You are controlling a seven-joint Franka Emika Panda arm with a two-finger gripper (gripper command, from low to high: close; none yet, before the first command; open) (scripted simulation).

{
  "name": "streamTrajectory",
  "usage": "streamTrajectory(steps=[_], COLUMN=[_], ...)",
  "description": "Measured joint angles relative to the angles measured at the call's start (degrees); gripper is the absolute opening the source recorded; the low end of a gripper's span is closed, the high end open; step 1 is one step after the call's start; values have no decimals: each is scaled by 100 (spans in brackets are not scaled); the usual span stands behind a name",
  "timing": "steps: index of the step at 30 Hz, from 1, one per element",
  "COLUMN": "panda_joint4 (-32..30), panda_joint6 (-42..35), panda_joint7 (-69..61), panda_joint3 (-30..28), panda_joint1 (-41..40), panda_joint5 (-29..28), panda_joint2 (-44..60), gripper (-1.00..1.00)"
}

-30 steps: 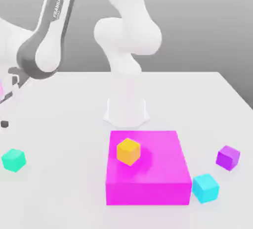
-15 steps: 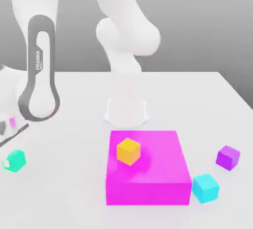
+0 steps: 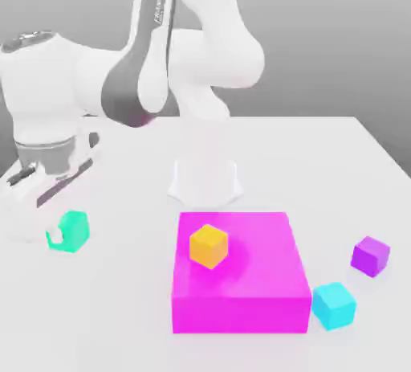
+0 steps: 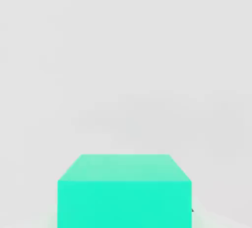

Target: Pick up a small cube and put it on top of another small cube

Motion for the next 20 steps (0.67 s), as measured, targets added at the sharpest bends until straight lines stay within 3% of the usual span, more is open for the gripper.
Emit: streamTrajectory(steps=[10, 16, 17, 20], panda_joint4=[-782, -1065, -1097, -1097], panda_joint6=[-972, 138, 314, 314], panda_joint7=[1702, 1921, 1930, 1931], panda_joint3=[1362, 1613, 1633, 1633], panda_joint1=[1208, 1227, 1222, 1222], panda_joint5=[521, 503, 501, 501], panda_joint2=[-1728, -888, -746, -746], gripper=[-100, -100, 100, 100])
